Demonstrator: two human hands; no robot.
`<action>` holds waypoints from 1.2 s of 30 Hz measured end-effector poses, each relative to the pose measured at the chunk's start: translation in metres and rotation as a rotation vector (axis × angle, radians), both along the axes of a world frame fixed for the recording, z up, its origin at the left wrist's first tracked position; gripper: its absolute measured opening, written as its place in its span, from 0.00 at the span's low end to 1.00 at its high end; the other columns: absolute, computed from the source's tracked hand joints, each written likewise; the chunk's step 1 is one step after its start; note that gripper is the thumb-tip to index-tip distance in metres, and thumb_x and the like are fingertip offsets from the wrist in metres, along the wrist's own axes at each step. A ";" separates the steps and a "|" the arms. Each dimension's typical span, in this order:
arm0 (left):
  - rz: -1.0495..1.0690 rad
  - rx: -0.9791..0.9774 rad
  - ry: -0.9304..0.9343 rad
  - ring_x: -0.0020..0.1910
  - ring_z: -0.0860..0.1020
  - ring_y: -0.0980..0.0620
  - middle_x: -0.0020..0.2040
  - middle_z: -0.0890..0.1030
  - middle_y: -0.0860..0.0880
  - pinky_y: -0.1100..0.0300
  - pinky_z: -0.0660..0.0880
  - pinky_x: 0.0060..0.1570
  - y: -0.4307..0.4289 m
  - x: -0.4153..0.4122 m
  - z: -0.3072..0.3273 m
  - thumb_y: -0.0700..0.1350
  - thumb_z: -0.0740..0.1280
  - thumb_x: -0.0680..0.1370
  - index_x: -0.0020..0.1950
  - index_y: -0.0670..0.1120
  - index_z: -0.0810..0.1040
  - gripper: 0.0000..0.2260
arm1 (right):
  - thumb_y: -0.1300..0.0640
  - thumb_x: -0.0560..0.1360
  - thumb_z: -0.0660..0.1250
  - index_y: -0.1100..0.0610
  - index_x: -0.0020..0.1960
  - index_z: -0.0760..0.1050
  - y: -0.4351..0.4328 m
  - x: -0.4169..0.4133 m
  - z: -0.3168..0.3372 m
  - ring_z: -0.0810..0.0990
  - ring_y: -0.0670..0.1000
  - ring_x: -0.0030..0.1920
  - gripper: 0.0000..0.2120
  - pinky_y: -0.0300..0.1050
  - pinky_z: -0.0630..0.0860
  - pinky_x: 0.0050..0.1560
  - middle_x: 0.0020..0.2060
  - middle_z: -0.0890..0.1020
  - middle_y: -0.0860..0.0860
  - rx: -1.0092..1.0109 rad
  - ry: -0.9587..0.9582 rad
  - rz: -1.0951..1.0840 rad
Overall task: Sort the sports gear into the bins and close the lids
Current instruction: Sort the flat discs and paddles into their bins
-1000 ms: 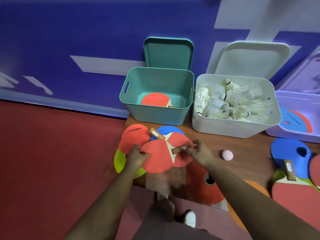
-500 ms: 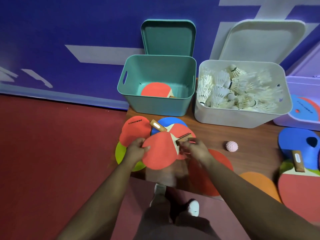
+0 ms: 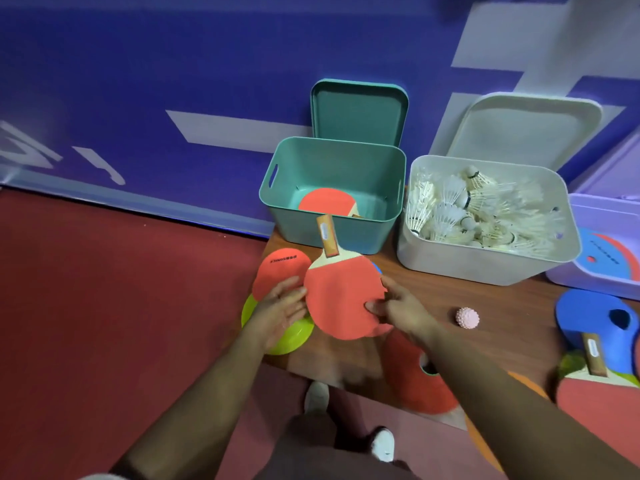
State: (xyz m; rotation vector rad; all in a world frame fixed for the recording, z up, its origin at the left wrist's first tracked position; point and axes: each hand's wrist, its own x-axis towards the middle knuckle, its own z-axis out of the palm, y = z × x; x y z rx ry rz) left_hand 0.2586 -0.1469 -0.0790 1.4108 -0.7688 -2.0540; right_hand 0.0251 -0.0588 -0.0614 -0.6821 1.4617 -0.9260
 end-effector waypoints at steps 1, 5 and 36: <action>-0.023 -0.007 -0.007 0.49 0.83 0.47 0.53 0.84 0.48 0.51 0.77 0.55 -0.006 0.003 0.004 0.39 0.68 0.77 0.63 0.48 0.75 0.16 | 0.72 0.73 0.65 0.45 0.57 0.78 -0.005 -0.004 0.002 0.78 0.50 0.46 0.24 0.50 0.76 0.51 0.45 0.82 0.50 0.009 0.020 0.061; -0.229 -0.047 -0.041 0.53 0.82 0.44 0.58 0.83 0.43 0.45 0.76 0.60 -0.010 0.010 0.007 0.39 0.67 0.78 0.63 0.44 0.78 0.14 | 0.69 0.75 0.66 0.46 0.55 0.77 -0.019 -0.003 0.008 0.75 0.46 0.38 0.19 0.39 0.70 0.37 0.40 0.78 0.47 0.113 0.006 0.178; 0.257 -0.018 -0.221 0.40 0.82 0.49 0.47 0.83 0.48 0.59 0.79 0.35 0.011 0.060 -0.017 0.40 0.69 0.77 0.61 0.48 0.75 0.13 | 0.61 0.76 0.68 0.64 0.62 0.76 -0.001 -0.002 -0.054 0.80 0.55 0.50 0.15 0.49 0.76 0.51 0.53 0.81 0.56 0.224 0.296 -0.490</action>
